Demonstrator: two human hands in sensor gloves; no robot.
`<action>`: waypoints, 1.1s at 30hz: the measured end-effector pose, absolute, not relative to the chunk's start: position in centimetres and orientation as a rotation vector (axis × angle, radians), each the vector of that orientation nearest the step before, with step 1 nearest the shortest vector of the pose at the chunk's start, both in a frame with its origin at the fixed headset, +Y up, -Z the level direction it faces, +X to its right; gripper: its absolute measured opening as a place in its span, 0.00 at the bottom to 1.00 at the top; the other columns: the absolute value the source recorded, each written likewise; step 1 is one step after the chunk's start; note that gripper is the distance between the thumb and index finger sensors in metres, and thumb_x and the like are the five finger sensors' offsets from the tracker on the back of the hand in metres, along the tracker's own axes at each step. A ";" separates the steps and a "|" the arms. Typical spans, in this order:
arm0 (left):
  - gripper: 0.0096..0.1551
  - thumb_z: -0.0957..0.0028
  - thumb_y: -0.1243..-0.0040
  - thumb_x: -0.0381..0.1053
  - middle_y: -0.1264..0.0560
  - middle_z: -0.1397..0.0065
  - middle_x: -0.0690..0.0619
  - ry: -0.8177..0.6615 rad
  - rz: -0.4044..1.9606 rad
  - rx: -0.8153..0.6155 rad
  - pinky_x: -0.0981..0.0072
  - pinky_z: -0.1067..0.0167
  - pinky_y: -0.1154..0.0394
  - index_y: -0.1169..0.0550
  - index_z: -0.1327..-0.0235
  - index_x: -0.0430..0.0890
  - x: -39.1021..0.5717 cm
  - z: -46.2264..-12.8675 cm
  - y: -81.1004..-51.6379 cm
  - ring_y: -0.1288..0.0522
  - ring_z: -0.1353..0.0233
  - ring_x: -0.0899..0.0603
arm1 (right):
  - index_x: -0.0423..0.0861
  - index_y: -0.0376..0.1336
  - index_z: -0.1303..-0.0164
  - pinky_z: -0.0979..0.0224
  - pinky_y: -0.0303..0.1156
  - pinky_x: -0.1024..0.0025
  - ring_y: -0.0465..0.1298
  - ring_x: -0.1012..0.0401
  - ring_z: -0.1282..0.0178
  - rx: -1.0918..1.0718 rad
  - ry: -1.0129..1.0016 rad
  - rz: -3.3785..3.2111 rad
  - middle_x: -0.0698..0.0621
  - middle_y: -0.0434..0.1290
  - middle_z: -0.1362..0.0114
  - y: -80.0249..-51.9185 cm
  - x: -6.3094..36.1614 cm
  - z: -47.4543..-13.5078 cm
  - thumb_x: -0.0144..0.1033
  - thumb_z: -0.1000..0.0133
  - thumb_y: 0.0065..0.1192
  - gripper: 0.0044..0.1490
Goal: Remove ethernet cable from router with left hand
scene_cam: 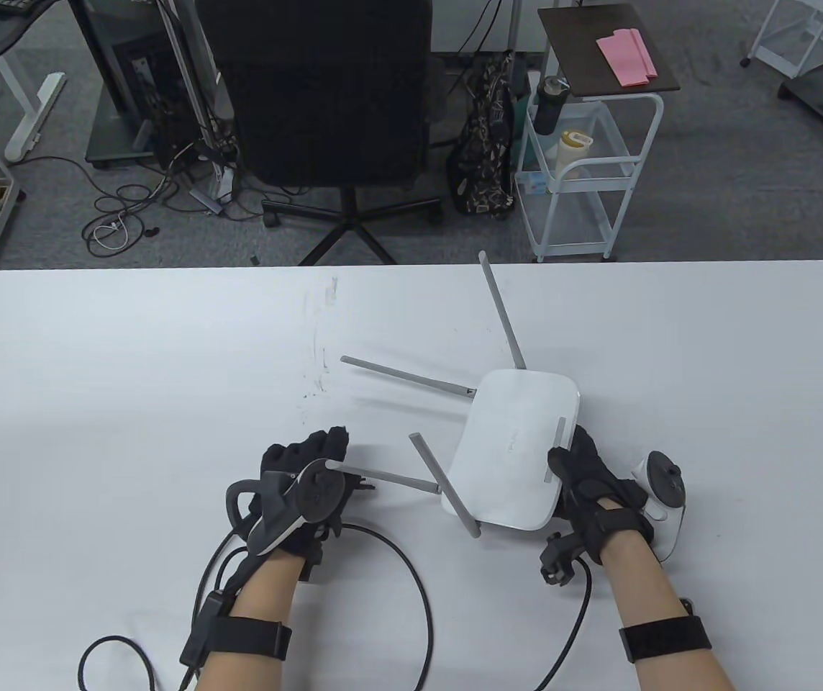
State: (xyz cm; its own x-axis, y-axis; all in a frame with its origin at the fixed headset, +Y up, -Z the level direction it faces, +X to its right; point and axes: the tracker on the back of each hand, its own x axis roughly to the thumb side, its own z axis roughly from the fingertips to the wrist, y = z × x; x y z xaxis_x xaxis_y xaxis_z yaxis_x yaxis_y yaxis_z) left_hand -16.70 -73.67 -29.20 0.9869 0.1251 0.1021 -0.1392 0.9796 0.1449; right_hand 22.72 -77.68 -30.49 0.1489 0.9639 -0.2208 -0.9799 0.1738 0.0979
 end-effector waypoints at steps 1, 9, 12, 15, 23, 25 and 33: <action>0.36 0.52 0.38 0.67 0.20 0.28 0.52 -0.091 0.134 0.155 0.40 0.28 0.31 0.23 0.30 0.57 -16.7 -29.2 -73.7 0.15 0.33 0.44 | 0.30 0.27 0.24 0.49 0.81 0.50 0.78 0.38 0.44 -0.078 0.255 1.408 0.26 0.52 0.27 -77.7 22.7 -30.5 0.34 0.35 0.47 0.46; 0.35 0.52 0.38 0.67 0.20 0.28 0.52 -0.088 0.140 0.153 0.40 0.28 0.31 0.23 0.30 0.57 -16.8 -29.1 -73.6 0.16 0.33 0.44 | 0.30 0.28 0.24 0.48 0.79 0.47 0.77 0.36 0.43 -0.087 0.261 1.432 0.25 0.51 0.26 -77.8 22.5 -30.4 0.33 0.35 0.47 0.46; 0.35 0.52 0.38 0.67 0.20 0.28 0.52 -0.089 0.140 0.154 0.40 0.28 0.31 0.23 0.30 0.58 -16.8 -29.1 -73.6 0.15 0.33 0.44 | 0.30 0.27 0.24 0.47 0.79 0.46 0.77 0.35 0.42 -0.089 0.273 1.434 0.25 0.50 0.26 -77.8 22.5 -30.4 0.33 0.35 0.47 0.46; 0.35 0.52 0.38 0.67 0.20 0.28 0.52 -0.090 0.143 0.153 0.40 0.28 0.31 0.23 0.30 0.58 -16.8 -29.1 -73.6 0.16 0.33 0.44 | 0.30 0.27 0.24 0.46 0.78 0.45 0.75 0.34 0.40 -0.091 0.300 1.402 0.24 0.49 0.26 -77.9 22.4 -30.4 0.33 0.35 0.46 0.46; 0.35 0.52 0.38 0.67 0.20 0.28 0.52 -0.091 0.139 0.150 0.40 0.28 0.31 0.23 0.31 0.57 -16.7 -29.1 -73.6 0.15 0.33 0.44 | 0.27 0.25 0.26 0.38 0.68 0.38 0.64 0.30 0.33 -0.065 0.305 1.320 0.19 0.44 0.28 -77.8 22.4 -30.4 0.38 0.33 0.47 0.50; 0.35 0.52 0.38 0.67 0.20 0.28 0.52 -0.093 0.138 0.149 0.39 0.28 0.31 0.23 0.31 0.57 -16.7 -29.1 -73.6 0.15 0.33 0.44 | 0.26 0.25 0.27 0.37 0.65 0.36 0.60 0.27 0.32 -0.068 0.292 1.340 0.18 0.40 0.28 -77.7 22.5 -30.4 0.39 0.33 0.47 0.51; 0.35 0.52 0.38 0.67 0.20 0.28 0.52 -0.095 0.135 0.148 0.39 0.28 0.31 0.23 0.31 0.58 -16.6 -29.1 -73.6 0.15 0.33 0.44 | 0.26 0.25 0.26 0.35 0.55 0.30 0.48 0.22 0.31 -0.061 0.241 1.380 0.20 0.33 0.26 -77.0 23.3 -30.4 0.45 0.32 0.47 0.53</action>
